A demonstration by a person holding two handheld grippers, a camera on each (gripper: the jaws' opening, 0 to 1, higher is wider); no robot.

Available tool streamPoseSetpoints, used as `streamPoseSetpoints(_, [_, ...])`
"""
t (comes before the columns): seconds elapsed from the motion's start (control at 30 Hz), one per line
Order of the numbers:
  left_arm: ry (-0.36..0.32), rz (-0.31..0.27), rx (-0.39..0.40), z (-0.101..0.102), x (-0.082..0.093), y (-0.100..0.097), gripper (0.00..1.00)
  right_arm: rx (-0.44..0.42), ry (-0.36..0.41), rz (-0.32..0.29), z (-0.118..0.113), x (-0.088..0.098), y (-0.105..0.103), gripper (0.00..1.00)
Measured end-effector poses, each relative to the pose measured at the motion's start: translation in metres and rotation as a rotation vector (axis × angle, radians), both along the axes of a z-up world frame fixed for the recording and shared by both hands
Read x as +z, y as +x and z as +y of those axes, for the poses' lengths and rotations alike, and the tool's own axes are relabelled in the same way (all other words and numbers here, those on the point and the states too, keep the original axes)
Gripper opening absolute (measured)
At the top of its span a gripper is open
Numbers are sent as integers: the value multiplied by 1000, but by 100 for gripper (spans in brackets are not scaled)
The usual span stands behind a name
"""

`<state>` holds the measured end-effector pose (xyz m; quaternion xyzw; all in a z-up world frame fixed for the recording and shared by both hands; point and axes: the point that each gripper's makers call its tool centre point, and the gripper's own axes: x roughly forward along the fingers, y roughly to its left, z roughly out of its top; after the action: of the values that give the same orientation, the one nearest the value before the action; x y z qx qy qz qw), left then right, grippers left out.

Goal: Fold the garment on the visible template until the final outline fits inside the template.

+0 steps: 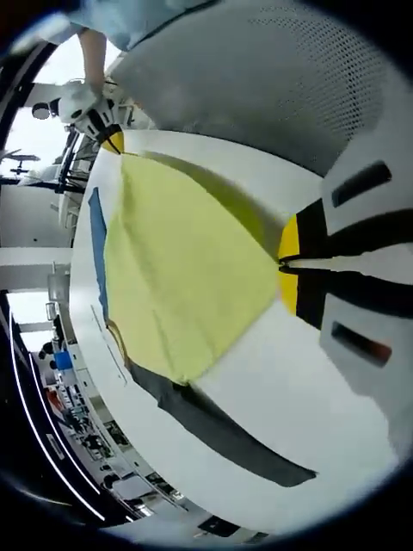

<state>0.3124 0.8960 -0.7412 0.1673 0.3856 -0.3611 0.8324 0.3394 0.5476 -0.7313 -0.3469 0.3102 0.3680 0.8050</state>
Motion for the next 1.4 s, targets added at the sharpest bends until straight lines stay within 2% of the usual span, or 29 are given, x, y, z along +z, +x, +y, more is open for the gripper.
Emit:
streamPoseSetpoints(0.07, [5,40,-12,-2,-2,-8,0,8,-3,-4,1,4,-2,0])
streamPoseSetpoints(0.17, [22,50,-29,-1,-1,-13,0,14,-6,-17,2,10,-1,0])
streamPoseSetpoints(0.3, [21,75,-9,1,-1,-17,0,5,18,-28,4,22,0,0])
streamPoseSetpoints(0.4, [56,91,-18,5,-5,-18,0,12,46,-21,10,26,-3,0])
streamPoseSetpoints(0.5, [70,113,-19,4,-11,-20,0,42,28,34,11,13,-13,0])
streamPoseSetpoints(0.57, [86,120,-20,5,-15,-20,0,51,36,118,14,1,-26,0])
streamPoseSetpoints(0.6, [95,122,-23,6,-16,-21,0,60,37,113,16,-2,-25,0])
streamPoseSetpoints(0.7, [106,129,-28,7,-18,-22,0,71,27,177,17,-19,-32,0])
streamPoseSetpoints(0.87, [96,141,-14,11,-18,-22,0,77,-3,186,13,-28,-28,0])
streamPoseSetpoints(1.1, [100,141,-20,11,-21,-25,0,65,21,199,14,-26,-29,0])
streamPoseSetpoints(1.17, [91,150,-28,11,-22,-27,3,61,63,200,17,-23,-29,0])
streamPoseSetpoints(1.2, [81,153,-32,10,-21,-29,5,44,88,193,18,-20,-27,3])
streamPoseSetpoints(1.3, [30,146,-14,9,-17,-29,14,4,148,197,19,-13,-24,19])
streamPoseSetpoints(1.37, [-15,138,19,10,-11,-26,20,-1,181,183,19,-7,-20,24])
streamPoseSetpoints(1.4, [-49,115,38,10,-6,-22,23,-10,190,174,19,-5,-18,28])
